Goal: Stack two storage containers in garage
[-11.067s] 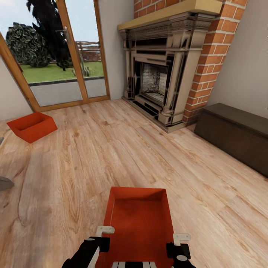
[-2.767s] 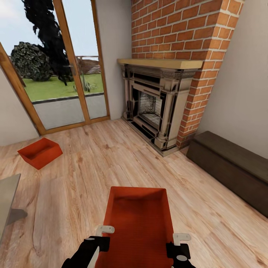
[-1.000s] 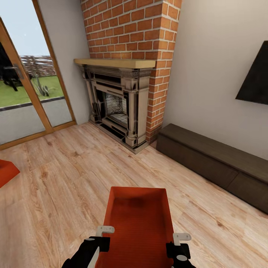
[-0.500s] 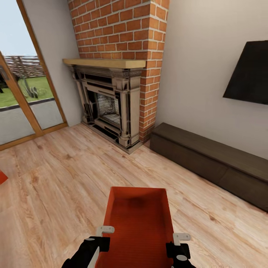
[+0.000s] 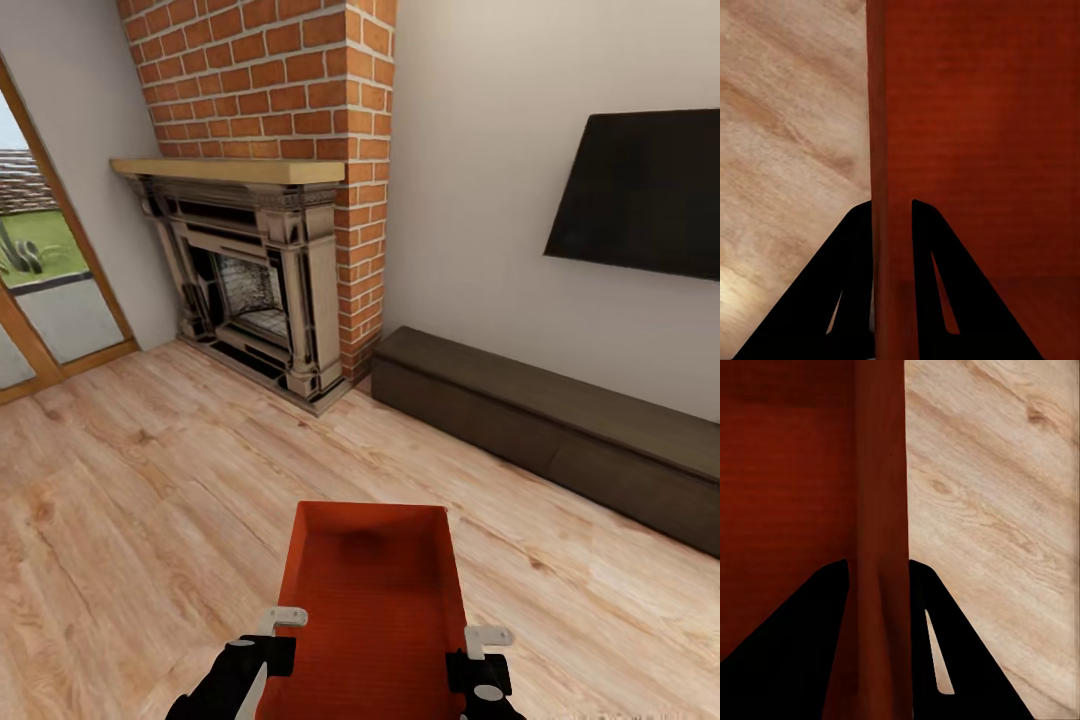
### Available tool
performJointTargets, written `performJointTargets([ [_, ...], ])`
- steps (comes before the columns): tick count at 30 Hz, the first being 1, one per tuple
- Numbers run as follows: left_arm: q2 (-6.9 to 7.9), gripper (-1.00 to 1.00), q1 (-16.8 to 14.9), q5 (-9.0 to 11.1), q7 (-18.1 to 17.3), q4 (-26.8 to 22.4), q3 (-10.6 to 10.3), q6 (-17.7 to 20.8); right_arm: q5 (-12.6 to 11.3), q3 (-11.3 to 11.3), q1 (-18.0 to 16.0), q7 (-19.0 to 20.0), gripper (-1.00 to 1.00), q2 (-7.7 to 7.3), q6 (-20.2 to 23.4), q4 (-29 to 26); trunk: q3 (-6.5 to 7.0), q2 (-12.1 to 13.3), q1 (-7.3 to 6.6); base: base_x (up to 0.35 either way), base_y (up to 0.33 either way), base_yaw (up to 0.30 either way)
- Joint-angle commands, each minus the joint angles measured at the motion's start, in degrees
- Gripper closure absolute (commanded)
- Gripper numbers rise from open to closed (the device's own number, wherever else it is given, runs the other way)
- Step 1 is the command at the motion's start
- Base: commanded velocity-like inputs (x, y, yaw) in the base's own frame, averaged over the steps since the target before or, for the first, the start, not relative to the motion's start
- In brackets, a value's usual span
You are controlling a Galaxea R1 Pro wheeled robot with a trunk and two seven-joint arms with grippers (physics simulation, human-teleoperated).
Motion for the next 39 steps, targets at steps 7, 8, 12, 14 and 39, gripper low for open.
performJointTargets([
  [7, 0.01, 1.0, 0.05, -1.54, 0.34, -0.07, 0.24, 0.39, 0.45, -0.88, -0.12, -0.34, 1.0, -0.05, 0.0, -1.54, -0.06, -0.04, 0.0, 0.0, 0.0, -0.243],
  [8, 0.01, 1.0, 0.05, -1.54, 0.34, -0.07, 0.24, 0.39, 0.45, -0.88, -0.12, -0.34, 1.0, -0.05, 0.0, -1.54, -0.06, -0.04, 0.0, 0.0, 0.0, -0.243],
  [12, 0.05, 1.0, 0.05, -1.55, 0.34, -0.07, 0.24, 0.39, 0.45, -0.88, -0.12, -0.34, 1.0, -0.04, 0.0, -1.54, -0.06, -0.04, 0.0, 0.0, 0.0, -0.243],
  [14, 0.03, 1.0, 0.05, -1.55, 0.34, -0.07, 0.24, 0.39, 0.45, -0.88, -0.12, -0.34, 1.0, 0.0, 0.0, -1.54, -0.06, -0.04, 0.0, 0.0, 0.0, -0.244],
  [39, 0.01, 1.0, 0.05, -1.54, 0.34, 0.02, 0.24, 0.39, 0.45, -0.89, -0.12, -0.34, 1.0, 0.11, 0.0, -1.54, -0.06, -0.04, 0.0, 0.0, 0.0, -0.246],
])
